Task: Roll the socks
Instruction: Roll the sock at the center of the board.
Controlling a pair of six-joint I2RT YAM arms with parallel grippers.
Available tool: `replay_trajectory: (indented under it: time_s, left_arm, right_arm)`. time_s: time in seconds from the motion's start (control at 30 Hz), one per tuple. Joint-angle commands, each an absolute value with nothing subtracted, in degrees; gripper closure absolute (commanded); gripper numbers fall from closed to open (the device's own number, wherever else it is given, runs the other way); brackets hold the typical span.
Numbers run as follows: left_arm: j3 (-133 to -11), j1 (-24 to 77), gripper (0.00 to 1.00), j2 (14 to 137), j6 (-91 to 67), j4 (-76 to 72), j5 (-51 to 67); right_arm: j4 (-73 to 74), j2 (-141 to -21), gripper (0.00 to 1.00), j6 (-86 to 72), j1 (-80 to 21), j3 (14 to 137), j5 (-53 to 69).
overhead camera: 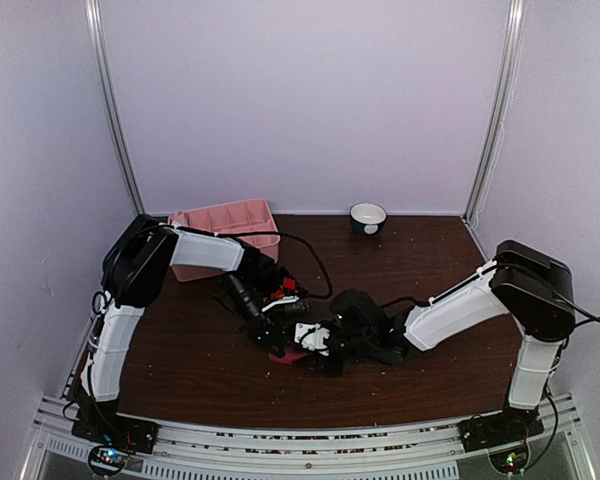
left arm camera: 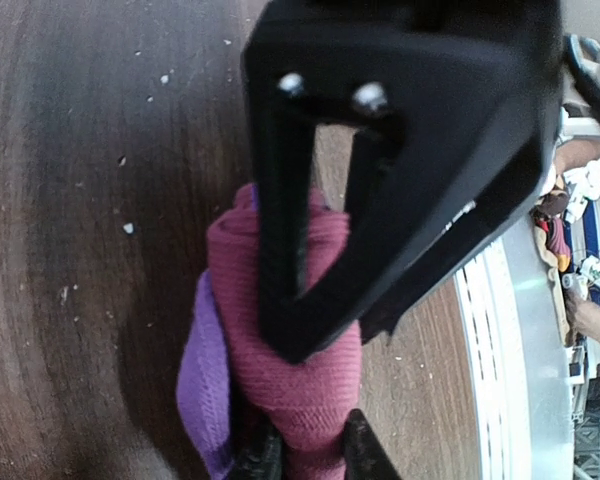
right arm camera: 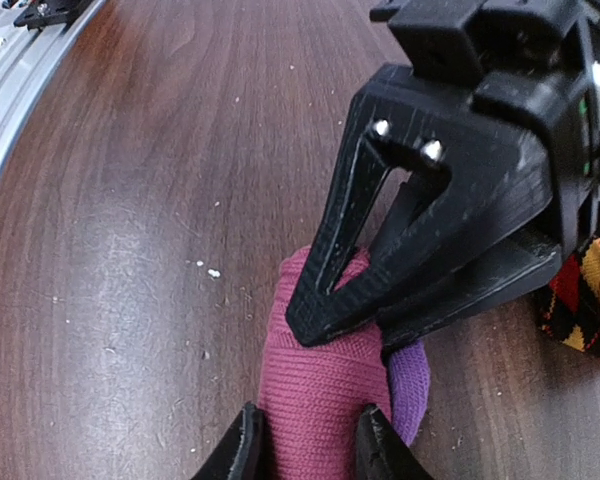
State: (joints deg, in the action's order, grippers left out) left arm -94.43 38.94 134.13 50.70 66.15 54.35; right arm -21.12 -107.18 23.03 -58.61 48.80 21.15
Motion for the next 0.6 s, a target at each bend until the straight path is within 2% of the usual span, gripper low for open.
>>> replay_trajectory:
  time_s: [0.0, 0.13, 0.23, 0.37, 0.47, 0.57]
  left_arm:
    - [-94.8, 39.0, 0.77, 135.2, 52.6, 66.5, 50.0]
    - [-94.4, 39.0, 0.70, 134.1, 53.5, 66.5, 49.7]
    - [-92.3, 38.9, 0.62, 131.2, 53.5, 64.6, 49.4]
    - [-83.3, 37.9, 0.60, 120.9, 49.5, 51.6, 46.9]
    - [-75.1, 37.2, 0.58, 110.7, 45.3, 39.0, 42.2]
    - [-70.6, 37.1, 0.58, 104.5, 43.9, 33.3, 38.9]
  right_arm:
    - [-15.3, -110.5, 0.66, 24.1, -58.4, 49.7, 19.3]
    - [-13.6, -112.2, 0.67, 23.9, -58.3, 50.0, 18.6]
    - [-11.2, -113.6, 0.76, 22.6, -58.0, 51.0, 20.1]
    - [-7.8, -115.0, 0.91, 17.8, -57.3, 52.8, 23.7]
    - [-5.9, -115.4, 0.93, 12.3, -56.6, 53.6, 27.1]
    - [-6.8, -115.2, 0.93, 5.4, -55.5, 53.3, 30.4]
